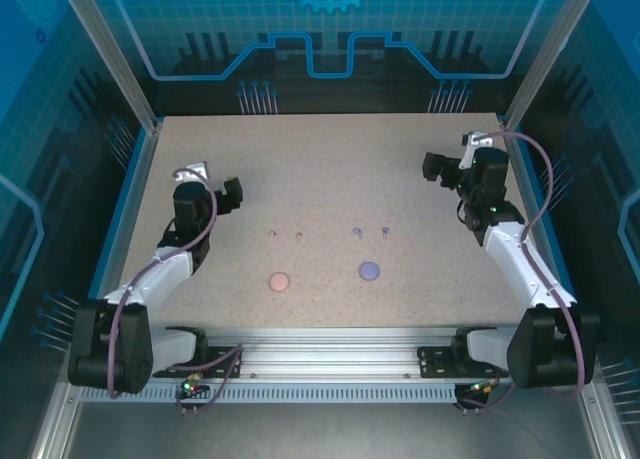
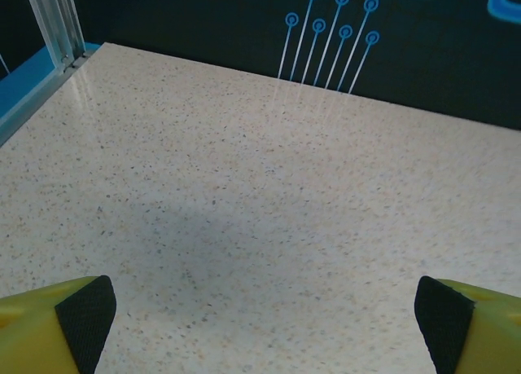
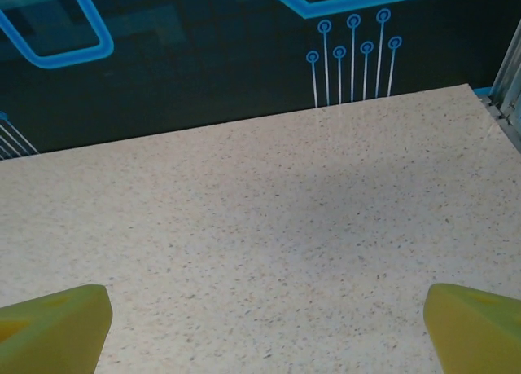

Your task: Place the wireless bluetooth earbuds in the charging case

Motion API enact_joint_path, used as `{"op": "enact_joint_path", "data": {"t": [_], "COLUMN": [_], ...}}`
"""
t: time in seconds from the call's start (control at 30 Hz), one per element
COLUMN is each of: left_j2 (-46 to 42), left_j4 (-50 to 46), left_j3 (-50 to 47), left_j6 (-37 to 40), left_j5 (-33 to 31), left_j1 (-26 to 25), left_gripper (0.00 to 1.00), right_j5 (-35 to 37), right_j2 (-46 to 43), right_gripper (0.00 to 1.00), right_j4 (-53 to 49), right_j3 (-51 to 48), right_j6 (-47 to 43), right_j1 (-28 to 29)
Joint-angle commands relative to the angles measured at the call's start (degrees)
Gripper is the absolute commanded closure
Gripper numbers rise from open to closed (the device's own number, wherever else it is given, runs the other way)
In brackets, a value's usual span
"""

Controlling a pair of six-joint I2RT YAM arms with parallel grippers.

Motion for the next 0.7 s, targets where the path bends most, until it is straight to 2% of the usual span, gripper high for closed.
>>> {"op": "enact_joint_path", "data": {"t": [0.0, 0.1, 0.27, 0.47, 0.67], "left_j2": [-3.24, -4.23, -2.91, -0.18, 3.09], "left_j4": [-13.83, -20.28, -25.75, -27.24, -27.84], "left_j3": [4.66, 6.6, 8.37, 9.51, 9.98], "left_j6": [-10.1, -16.84, -26.1, -33.94, -41.86], "left_j5": [2.83, 4.19, 9.31, 8.87, 10.87], "left_j1": [-1.37, -3.12, -7.62, -16.19, -19.46], "left_gripper": [0.01, 0.01, 0.01, 0.01, 0.01], "right_j5": [-5.81, -4.96, -2.94, 0.87, 2.99], "right_j2": [1.04, 2.48, 5.3, 7.98, 13.74], "right_gripper": [0.01, 0.09, 0.12, 0.12, 0.09], "right_j4": [-20.83, -31.42, -43.01, -45.65, -47.49], "right_j3": [5.08, 9.91, 12.8, 9.45, 8.92], "right_j6": [3.45, 5.57, 15.49, 28.84, 38.72], "right_j1": [1.3, 6.69, 16.31, 26.57, 32.86]}}
